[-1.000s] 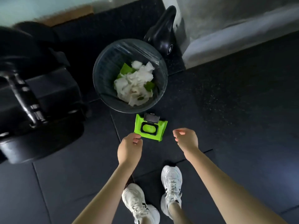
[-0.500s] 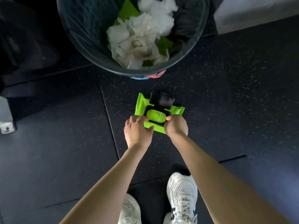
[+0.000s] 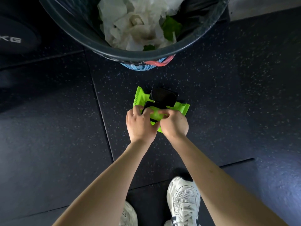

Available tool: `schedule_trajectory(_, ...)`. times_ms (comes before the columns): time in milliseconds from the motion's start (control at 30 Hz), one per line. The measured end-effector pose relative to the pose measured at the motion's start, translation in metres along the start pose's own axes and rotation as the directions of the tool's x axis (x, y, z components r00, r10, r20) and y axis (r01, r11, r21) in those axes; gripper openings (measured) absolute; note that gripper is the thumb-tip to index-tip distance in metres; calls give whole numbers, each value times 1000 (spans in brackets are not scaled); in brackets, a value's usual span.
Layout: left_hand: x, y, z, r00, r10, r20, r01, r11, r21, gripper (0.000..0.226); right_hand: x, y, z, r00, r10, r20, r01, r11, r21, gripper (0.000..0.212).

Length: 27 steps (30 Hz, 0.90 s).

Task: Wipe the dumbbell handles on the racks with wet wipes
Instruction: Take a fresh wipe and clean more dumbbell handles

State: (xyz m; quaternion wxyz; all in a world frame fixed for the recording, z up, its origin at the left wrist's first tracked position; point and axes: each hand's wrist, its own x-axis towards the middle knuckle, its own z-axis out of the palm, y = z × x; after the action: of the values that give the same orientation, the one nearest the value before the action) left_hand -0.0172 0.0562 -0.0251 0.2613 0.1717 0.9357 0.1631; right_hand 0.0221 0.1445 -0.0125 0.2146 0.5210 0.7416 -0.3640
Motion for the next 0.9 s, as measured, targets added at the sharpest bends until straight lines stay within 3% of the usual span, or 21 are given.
schedule_trajectory(133,4,-8,2,999,-14,-39,12,998,-69,19,7,-2,3,999,-41,36,41,999,12,40)
schedule_trajectory(267,9,-7,-3,985,-156,-68,136,961,-240,14,13,3,8,988,-138,-67,129,984,-119,32)
schedule_trajectory(367,8,-8,-5,975,-219,-36,198,929,-312,15,10,2,15,894,-408,-184,299,851,-431,11)
schedule_trajectory(467,7,-12,-7,973,-229,-12,210,912,-351,15,7,-2,21,812,-554,-183,353,716,-602,28)
schedule_trajectory(600,9,-14,-7,972,-235,11,225,917,-330,17,8,1,25,758,-647,-80,441,599,-669,26)
schedule_trajectory(733,8,-16,-7,963,-267,13,253,894,-368,15,16,-5,22,647,-762,-5,531,456,-714,15)
schedule_trajectory(900,7,-16,-9,967,-255,3,236,889,-392,16,19,0,23,597,-802,21,568,405,-717,38)
